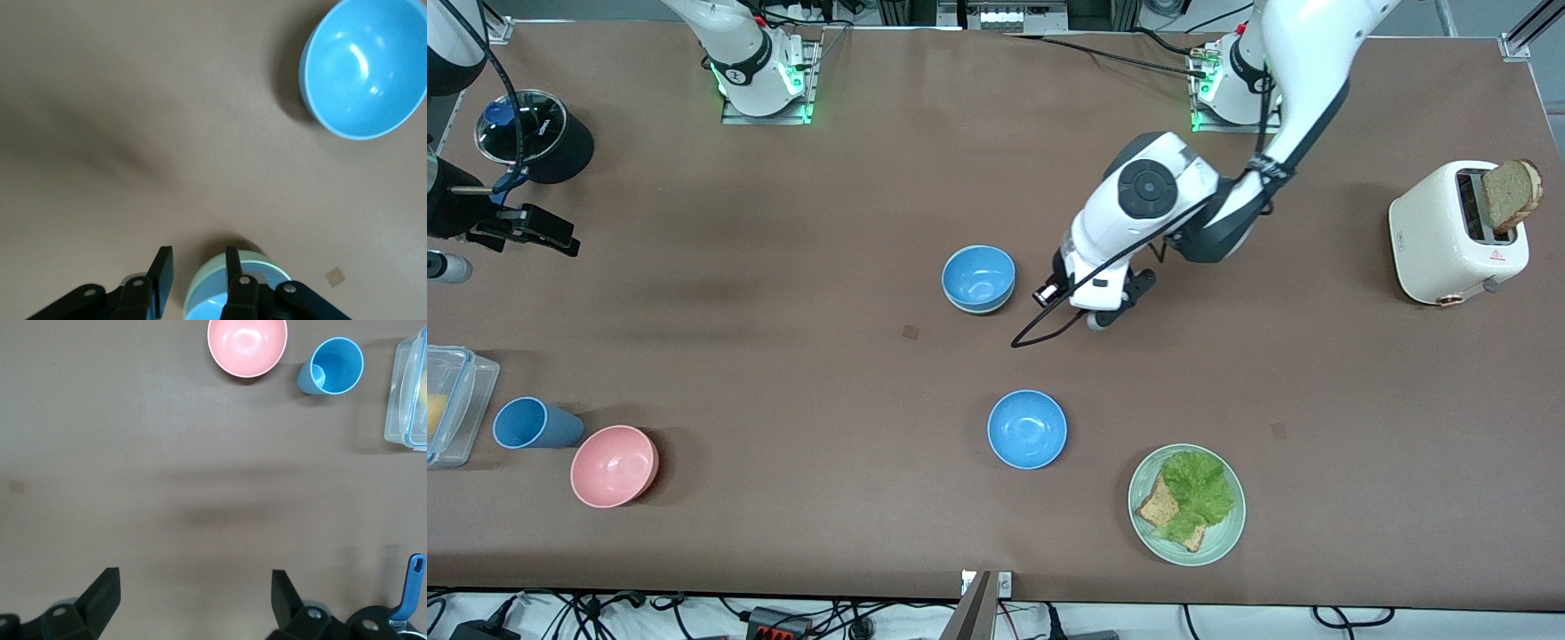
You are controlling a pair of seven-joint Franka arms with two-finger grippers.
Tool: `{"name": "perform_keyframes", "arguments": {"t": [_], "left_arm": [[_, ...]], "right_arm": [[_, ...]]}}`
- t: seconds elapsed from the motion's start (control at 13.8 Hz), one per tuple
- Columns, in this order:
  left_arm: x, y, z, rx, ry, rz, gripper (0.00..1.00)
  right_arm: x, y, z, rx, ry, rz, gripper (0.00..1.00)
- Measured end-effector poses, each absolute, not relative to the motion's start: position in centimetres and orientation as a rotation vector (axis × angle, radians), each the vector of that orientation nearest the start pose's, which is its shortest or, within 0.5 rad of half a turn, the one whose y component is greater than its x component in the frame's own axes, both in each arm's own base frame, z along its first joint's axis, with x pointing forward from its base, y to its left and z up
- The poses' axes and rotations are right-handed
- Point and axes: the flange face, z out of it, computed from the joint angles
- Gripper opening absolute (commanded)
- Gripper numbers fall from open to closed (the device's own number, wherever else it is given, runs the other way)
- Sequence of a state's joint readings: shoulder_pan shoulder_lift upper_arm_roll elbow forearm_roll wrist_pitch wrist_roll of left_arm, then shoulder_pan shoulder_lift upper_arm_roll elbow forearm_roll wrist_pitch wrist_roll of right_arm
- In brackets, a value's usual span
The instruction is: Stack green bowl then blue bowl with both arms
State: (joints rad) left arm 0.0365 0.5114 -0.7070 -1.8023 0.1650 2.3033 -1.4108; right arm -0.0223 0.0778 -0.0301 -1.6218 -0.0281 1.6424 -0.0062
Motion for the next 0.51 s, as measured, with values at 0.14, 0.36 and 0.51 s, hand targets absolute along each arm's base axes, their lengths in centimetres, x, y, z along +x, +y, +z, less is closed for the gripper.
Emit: {"name": "perform_keyframes", "arguments": {"t": [0.14,0.36,0.51], "left_arm": [[55.3,-34.5,35.1,-3.152,-1.020,0.165,0.66],[58.3,-29.2,38.6,-3.156,-0.772,0.209,1.00],[60.2,-25.7,40.7,-3.169,-0.654,0.224,1.00]], "right_arm": [[57.9,-3.3,56.1,-3.168,0.069,0.098,1.00],[57.9,-3.2,56.1,-3.168,0.068,0.097,1.00],[57.9,-3.1,56.1,-3.168,0.062,0.096,1.00]]}}
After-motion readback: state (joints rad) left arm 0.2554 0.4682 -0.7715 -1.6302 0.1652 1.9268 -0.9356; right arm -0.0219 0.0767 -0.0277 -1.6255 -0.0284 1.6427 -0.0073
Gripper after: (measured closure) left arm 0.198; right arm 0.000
